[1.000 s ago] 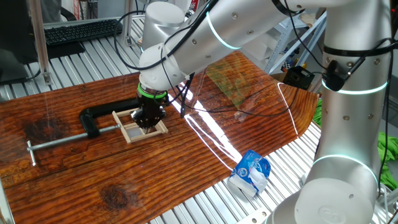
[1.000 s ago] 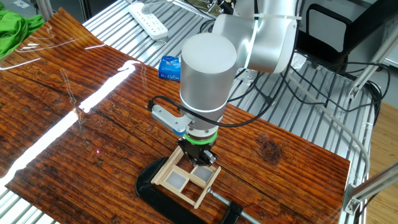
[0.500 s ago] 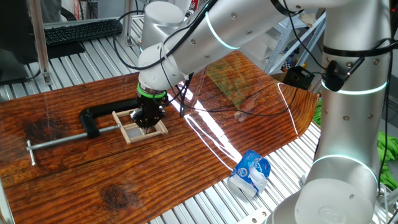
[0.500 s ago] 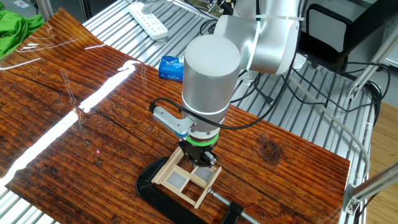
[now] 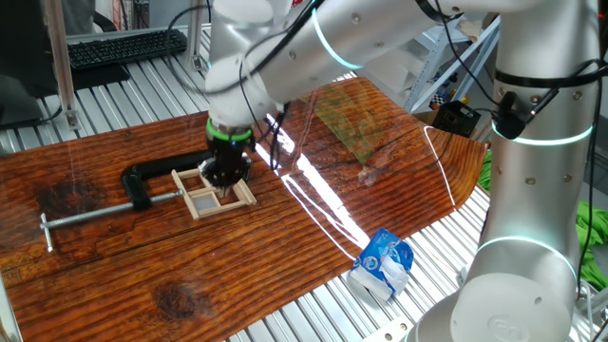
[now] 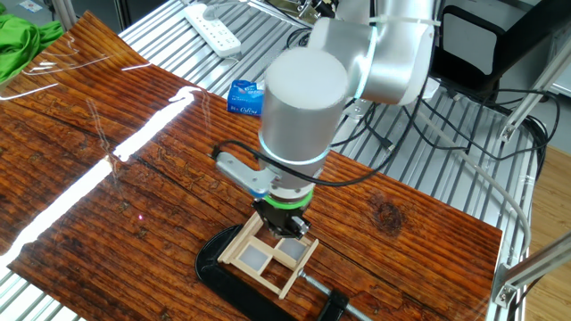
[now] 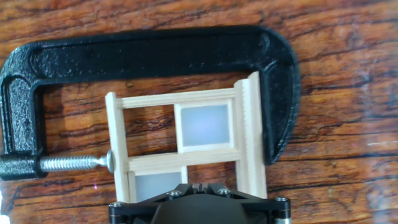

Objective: Open a sliding window

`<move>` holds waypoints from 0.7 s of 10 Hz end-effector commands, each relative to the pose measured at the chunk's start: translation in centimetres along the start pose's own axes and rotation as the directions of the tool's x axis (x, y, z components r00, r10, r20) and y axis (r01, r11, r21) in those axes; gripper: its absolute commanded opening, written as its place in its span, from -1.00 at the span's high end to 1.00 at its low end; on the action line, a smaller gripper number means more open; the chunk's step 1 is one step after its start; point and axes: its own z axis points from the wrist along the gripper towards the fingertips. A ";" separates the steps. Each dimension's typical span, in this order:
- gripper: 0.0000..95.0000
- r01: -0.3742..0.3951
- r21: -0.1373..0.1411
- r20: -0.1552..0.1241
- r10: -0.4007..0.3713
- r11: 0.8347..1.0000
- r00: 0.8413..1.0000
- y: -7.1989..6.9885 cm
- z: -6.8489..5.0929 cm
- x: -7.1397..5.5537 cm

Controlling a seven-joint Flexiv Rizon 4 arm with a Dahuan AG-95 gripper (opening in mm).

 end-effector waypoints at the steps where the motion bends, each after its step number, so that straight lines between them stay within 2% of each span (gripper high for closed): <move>1: 1.00 0.002 -0.002 -0.020 -0.003 1.000 1.000 -0.7 -0.7 -0.9; 3: 1.00 0.017 -0.012 -0.041 -0.017 1.000 0.999 -2.3 -1.5 -2.0; 7: 1.00 0.026 -0.022 -0.056 -0.027 0.999 0.998 -4.9 -2.0 -3.1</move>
